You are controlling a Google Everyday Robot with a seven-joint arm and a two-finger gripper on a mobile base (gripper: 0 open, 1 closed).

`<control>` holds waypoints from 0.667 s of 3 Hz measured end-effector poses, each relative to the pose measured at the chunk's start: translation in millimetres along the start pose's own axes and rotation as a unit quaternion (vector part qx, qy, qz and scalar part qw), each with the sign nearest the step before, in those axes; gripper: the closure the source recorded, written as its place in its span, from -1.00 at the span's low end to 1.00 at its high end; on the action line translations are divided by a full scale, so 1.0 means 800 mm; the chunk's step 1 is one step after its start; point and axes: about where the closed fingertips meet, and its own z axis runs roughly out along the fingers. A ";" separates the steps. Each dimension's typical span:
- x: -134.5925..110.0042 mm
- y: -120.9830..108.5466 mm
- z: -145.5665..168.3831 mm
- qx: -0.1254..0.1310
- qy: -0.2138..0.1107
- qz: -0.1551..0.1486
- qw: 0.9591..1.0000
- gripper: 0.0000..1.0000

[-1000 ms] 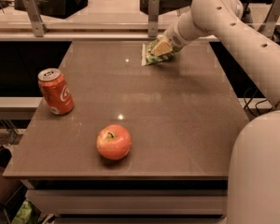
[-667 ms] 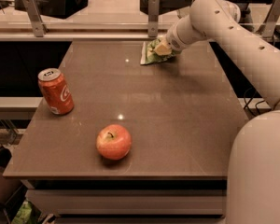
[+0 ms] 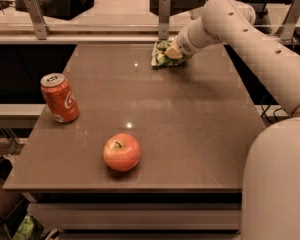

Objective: Move green jalapeno chip bag near apple

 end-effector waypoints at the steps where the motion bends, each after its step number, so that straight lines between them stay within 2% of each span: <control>1: -0.003 0.000 0.000 -0.004 -0.008 0.001 1.000 1.00; 2: -0.012 -0.010 -0.018 0.001 -0.037 0.013 0.999 1.00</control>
Offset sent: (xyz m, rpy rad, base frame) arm -0.0044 -0.0197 0.0500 0.1594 -0.0792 -0.0023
